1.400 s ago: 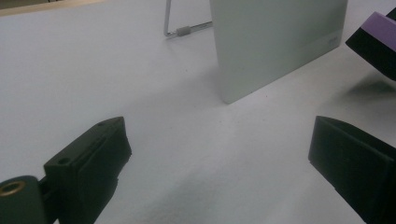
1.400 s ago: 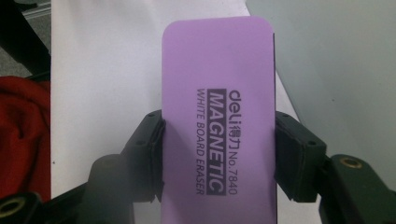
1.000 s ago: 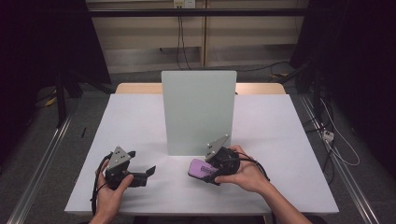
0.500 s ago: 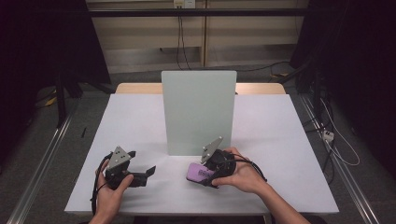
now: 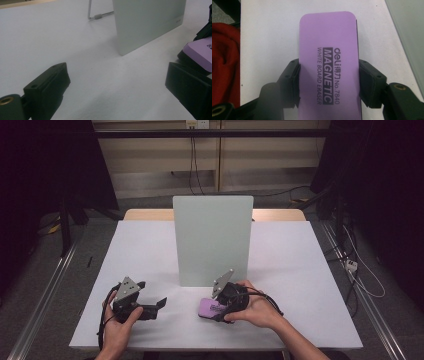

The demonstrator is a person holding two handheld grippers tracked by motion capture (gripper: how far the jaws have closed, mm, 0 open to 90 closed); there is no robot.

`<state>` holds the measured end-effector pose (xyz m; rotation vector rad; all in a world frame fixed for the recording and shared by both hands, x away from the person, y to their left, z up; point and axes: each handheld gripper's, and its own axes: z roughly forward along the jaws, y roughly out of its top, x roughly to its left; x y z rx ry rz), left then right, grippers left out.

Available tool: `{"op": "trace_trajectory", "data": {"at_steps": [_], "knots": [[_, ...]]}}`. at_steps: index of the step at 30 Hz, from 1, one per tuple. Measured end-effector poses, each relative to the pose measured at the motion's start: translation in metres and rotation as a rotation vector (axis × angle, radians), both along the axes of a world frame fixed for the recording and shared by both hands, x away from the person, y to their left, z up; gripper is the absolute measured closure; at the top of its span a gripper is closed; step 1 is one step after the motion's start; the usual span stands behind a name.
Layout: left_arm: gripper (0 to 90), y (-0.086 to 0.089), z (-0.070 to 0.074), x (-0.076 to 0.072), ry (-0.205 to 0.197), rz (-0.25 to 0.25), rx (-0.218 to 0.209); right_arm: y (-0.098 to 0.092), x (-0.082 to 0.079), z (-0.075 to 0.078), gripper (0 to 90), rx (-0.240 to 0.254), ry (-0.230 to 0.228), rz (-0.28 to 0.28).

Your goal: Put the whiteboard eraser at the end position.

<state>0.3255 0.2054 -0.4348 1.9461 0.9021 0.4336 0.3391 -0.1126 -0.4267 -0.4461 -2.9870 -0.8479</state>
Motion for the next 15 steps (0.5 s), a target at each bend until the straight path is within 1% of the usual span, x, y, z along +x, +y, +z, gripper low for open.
{"op": "trace_trajectory", "data": {"at_steps": [6,8,10,15], "knots": [[4.8,-0.0005,-0.0003,0.001,0.001,0.0,0.005,-0.0007,-0.0004,-0.0014,42.3,0.012,-0.002,-0.003],[4.8,-0.0013,-0.0011,0.0011,0.005,0.003,-0.001,-0.0014,-0.0004,-0.0022,42.3,0.024,-0.009,-0.002],[4.9,-0.0017,-0.0016,0.0014,0.01,0.005,0.002,-0.0022,-0.0008,-0.0023,42.3,0.038,-0.013,-0.005],[4.8,-0.0017,-0.0016,0.0011,0.006,0.004,0.002,-0.0015,0.0,-0.004,42.3,0.042,-0.013,0.002]]}}
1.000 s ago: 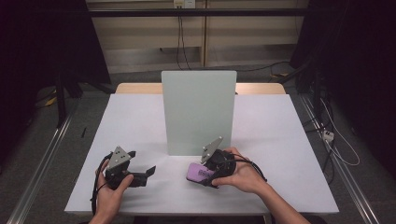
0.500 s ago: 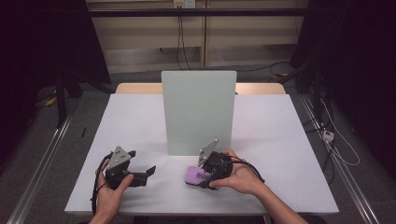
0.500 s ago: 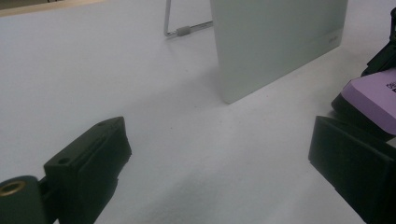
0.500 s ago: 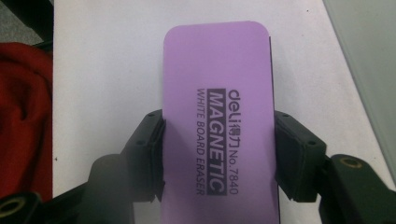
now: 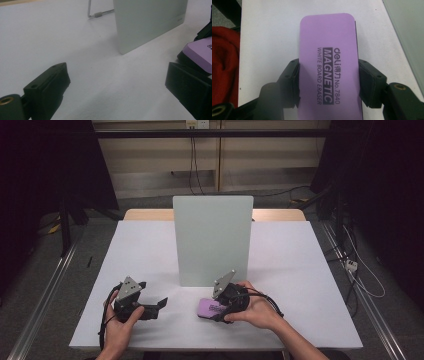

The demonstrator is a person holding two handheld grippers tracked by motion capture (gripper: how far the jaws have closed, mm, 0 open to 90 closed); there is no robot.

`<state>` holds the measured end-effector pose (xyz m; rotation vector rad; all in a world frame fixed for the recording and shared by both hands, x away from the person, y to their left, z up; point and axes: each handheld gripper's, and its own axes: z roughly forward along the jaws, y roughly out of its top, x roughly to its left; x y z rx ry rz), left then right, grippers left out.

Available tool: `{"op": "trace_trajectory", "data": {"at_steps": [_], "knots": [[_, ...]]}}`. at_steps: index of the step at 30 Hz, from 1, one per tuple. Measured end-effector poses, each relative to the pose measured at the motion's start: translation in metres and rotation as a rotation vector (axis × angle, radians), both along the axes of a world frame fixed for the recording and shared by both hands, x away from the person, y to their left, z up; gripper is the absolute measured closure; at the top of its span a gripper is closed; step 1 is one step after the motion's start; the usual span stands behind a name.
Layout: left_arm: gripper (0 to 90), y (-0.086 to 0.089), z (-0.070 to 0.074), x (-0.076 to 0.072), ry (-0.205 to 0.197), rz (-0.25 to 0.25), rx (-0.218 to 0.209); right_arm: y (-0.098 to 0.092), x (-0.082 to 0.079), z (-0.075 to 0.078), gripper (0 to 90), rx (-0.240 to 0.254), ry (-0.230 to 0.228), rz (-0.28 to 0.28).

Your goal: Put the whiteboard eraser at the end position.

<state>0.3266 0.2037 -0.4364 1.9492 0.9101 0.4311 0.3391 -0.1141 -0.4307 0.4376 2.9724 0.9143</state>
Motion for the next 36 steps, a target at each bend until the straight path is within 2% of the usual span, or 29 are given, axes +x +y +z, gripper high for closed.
{"op": "trace_trajectory", "data": {"at_steps": [22,27,29,33,36], "knots": [[4.8,0.0042,0.0002,-0.001,-0.001,0.001,-0.004,-0.0003,0.003,-0.0042,40.3,0.014,0.035,-0.032],[4.8,0.0046,0.0007,-0.0013,-0.002,0.001,-0.006,-0.0025,0.0049,-0.005,29.1,0.009,0.047,-0.06],[4.8,0.0046,0.0007,-0.0015,-0.003,0.003,-0.009,-0.0032,0.0059,-0.0053,19.7,0.018,0.05,-0.072],[4.8,0.0045,0.0013,-0.0021,-0.004,0.004,-0.008,-0.0051,0.0059,-0.0043,16.2,0.041,0.053,-0.086],[4.8,0.0045,0.001,-0.0017,-0.005,0.006,-0.01,-0.0062,0.0051,-0.001,10.4,0.062,0.04,-0.106]]}}
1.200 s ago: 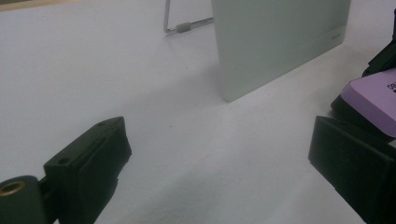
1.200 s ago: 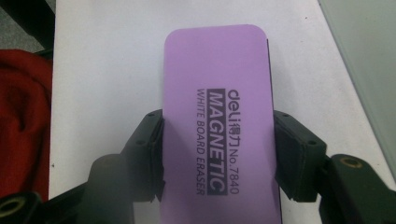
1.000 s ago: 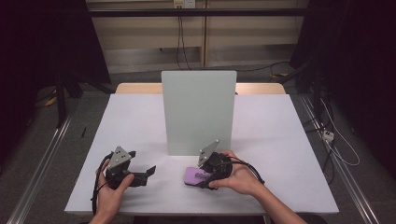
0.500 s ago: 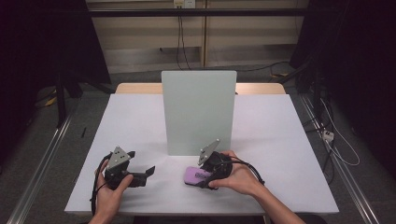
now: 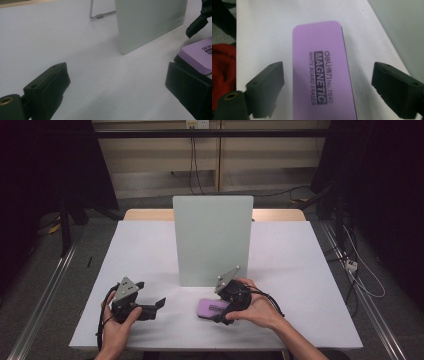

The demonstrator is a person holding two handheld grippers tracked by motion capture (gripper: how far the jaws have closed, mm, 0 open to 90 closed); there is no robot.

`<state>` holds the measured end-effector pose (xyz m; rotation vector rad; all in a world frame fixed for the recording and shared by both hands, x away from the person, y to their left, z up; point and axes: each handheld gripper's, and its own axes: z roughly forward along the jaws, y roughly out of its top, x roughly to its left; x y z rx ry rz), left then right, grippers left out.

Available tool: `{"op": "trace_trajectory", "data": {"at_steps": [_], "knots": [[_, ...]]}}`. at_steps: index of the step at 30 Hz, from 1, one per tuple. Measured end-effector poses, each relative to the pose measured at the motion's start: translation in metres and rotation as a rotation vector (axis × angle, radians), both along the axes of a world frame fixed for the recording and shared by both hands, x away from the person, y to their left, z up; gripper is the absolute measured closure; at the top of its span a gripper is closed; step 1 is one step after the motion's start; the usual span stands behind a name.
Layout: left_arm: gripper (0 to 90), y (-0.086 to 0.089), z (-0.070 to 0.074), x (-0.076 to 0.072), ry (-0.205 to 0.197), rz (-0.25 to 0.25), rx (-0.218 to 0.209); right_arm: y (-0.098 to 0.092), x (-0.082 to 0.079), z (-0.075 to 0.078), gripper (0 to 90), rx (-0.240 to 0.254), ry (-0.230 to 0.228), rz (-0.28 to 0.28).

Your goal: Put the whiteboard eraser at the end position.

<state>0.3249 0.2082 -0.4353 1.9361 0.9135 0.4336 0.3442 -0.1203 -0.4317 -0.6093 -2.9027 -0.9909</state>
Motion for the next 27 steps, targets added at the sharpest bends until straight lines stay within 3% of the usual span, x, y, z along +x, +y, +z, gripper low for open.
{"op": "trace_trajectory", "data": {"at_steps": [9,15,20,23,27], "knots": [[4.8,-0.001,0.0,0.001,0.0,-0.007,0.008,-0.011,0.002,0.012,10.6,0.075,-0.004,-0.091],[4.8,-0.001,0.0,0.0,-0.001,-0.006,0.007,-0.018,0.002,0.014,10.6,0.043,-0.049,-0.151],[4.8,-0.001,0.0,0.001,0.0,-0.006,0.007,-0.03,0.001,0.017,10.3,0.086,-0.07,-0.206],[4.8,-0.001,0.0,0.001,0.001,-0.006,0.007,-0.039,0.001,0.017,10.5,0.125,-0.057,-0.236],[4.8,-0.001,0.0,0.001,0.003,-0.006,0.01,-0.047,0.0,0.017,10.5,0.127,-0.078,-0.278]]}}
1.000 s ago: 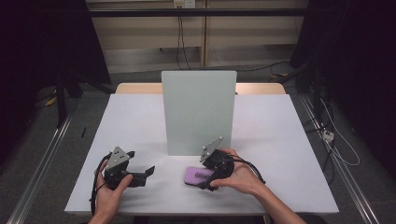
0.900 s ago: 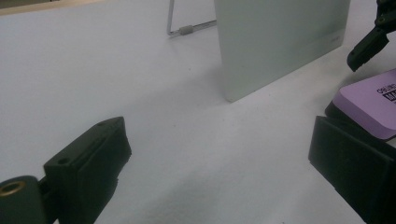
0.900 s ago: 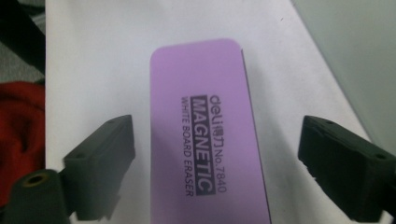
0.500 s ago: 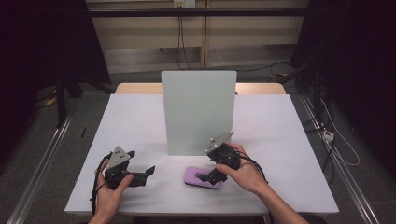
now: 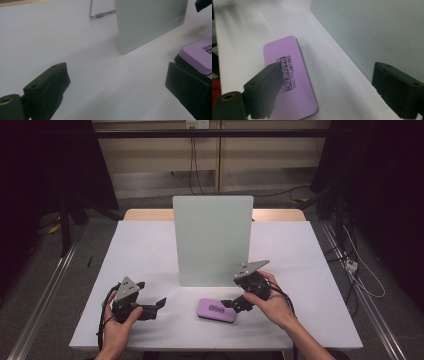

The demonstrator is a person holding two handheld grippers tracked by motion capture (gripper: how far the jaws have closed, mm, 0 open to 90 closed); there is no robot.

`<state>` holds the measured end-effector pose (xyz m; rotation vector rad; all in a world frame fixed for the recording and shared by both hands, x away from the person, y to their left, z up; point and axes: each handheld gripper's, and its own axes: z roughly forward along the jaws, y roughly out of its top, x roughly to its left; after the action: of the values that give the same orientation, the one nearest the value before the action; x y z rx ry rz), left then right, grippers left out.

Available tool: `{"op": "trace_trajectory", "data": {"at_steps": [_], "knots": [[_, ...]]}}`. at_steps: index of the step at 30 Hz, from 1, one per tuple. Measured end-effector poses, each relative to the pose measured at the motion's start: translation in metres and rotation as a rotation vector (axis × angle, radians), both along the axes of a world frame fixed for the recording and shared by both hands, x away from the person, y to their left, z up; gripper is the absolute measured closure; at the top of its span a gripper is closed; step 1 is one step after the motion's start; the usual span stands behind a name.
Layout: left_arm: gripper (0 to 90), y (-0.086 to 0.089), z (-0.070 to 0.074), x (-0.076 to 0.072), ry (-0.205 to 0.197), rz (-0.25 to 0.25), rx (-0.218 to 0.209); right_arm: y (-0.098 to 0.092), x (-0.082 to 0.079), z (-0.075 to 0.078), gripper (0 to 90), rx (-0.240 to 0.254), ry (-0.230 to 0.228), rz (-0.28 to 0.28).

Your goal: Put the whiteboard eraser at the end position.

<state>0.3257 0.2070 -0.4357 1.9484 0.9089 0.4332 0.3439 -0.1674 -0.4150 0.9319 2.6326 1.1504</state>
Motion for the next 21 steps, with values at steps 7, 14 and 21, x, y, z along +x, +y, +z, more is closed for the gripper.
{"op": "trace_trajectory", "data": {"at_steps": [7,14,21], "knots": [[4.7,0.0,-0.001,0.0,0.006,0.009,-0.011,-0.013,-0.004,-0.002,10.4,0.004,-0.043,-0.072],[4.7,0.001,0.0,0.0,0.008,0.021,-0.008,-0.025,-0.009,-0.005,11.0,0.009,-0.061,-0.124],[4.6,0.002,0.0,0.0,0.006,0.039,-0.015,-0.045,-0.012,-0.006,10.5,0.024,-0.09,-0.195]]}}
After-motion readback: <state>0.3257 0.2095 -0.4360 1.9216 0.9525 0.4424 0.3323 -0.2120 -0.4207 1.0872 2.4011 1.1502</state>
